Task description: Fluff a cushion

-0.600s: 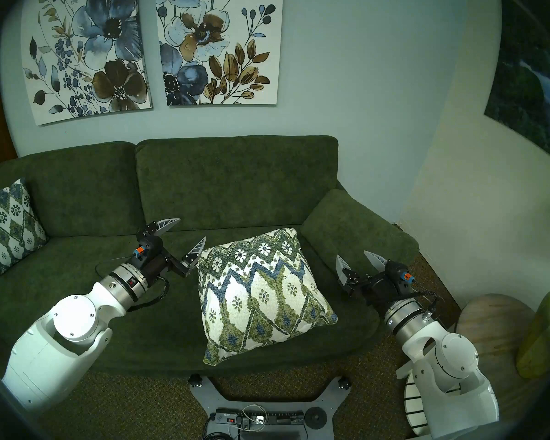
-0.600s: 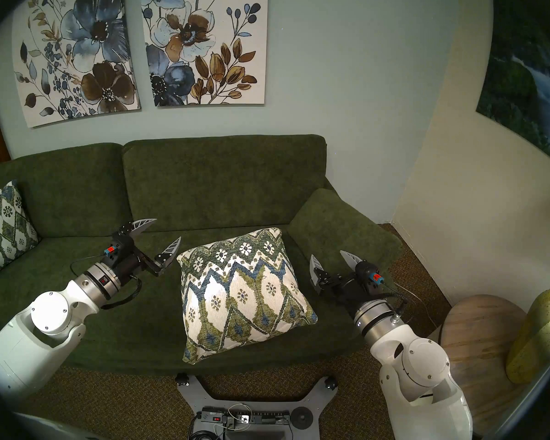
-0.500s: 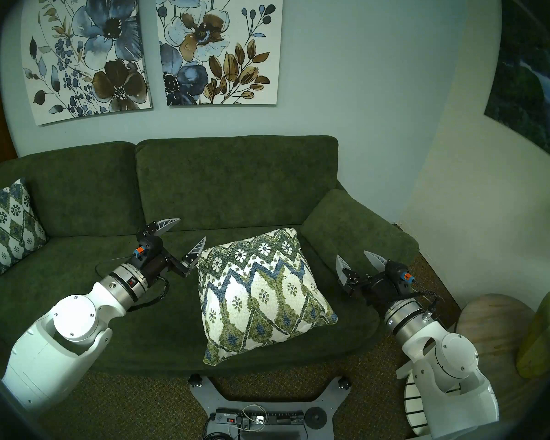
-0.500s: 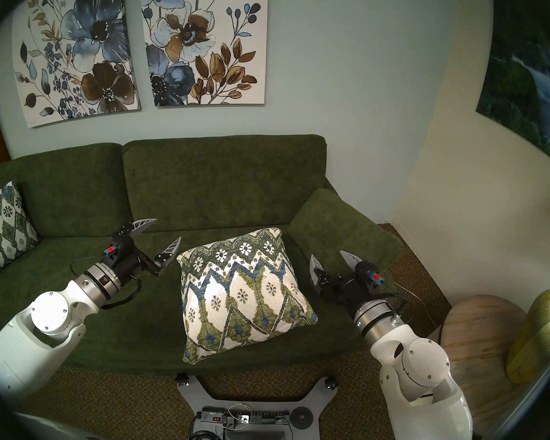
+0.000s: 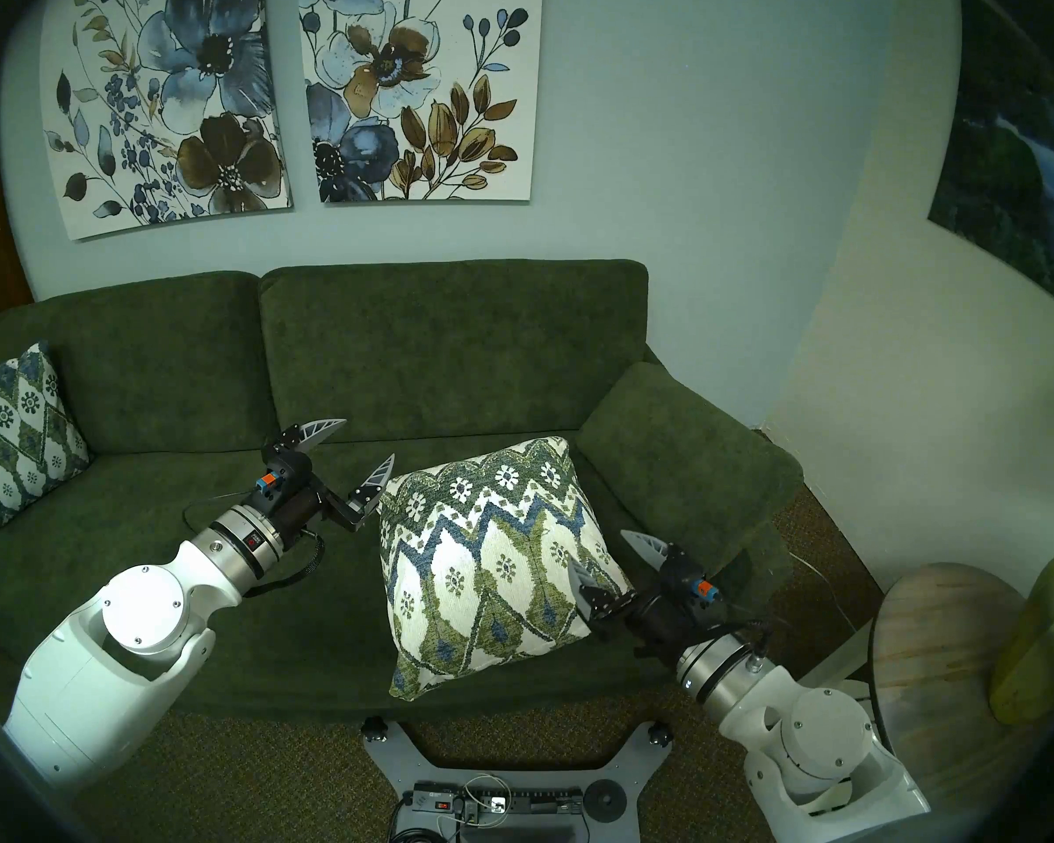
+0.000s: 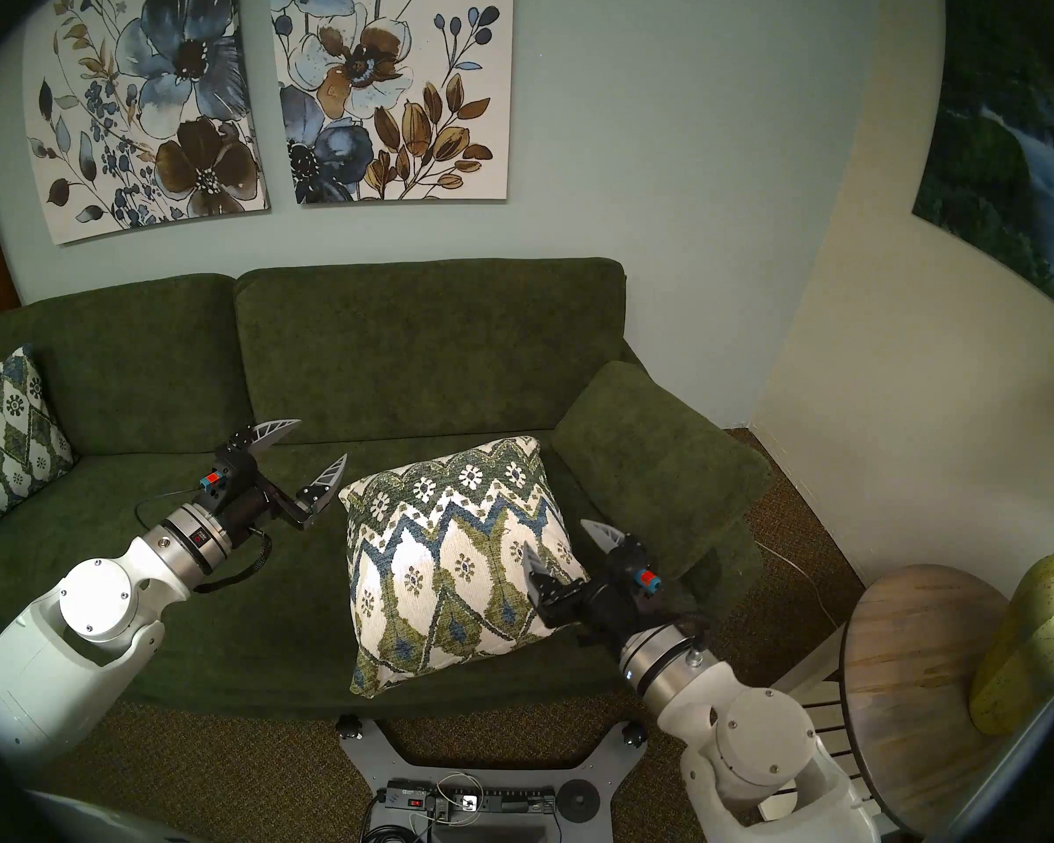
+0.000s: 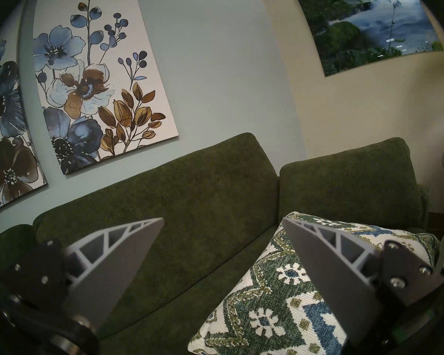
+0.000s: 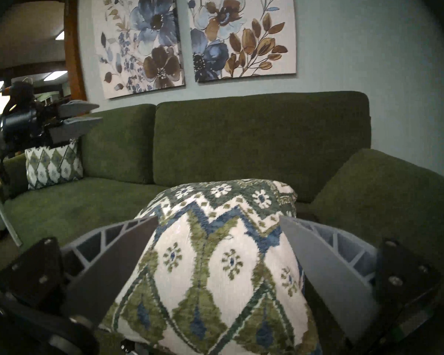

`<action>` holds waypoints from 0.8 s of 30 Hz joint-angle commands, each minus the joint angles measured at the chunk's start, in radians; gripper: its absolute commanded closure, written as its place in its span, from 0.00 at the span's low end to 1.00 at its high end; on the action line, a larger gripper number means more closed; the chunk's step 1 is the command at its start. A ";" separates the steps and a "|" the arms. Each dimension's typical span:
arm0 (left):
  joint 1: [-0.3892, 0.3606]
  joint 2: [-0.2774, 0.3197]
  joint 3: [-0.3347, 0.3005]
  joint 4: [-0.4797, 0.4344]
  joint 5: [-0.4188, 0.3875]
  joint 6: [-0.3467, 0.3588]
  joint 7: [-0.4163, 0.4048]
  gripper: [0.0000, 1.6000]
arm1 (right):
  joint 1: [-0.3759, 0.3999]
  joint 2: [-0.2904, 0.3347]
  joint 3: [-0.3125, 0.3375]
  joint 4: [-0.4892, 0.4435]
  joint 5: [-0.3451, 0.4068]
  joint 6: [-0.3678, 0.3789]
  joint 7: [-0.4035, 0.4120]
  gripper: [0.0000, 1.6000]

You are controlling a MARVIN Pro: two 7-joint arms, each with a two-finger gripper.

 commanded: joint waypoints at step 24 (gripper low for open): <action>-0.001 0.005 0.000 -0.005 -0.002 -0.004 0.003 0.00 | 0.207 0.041 0.045 0.478 0.019 -0.177 0.144 0.00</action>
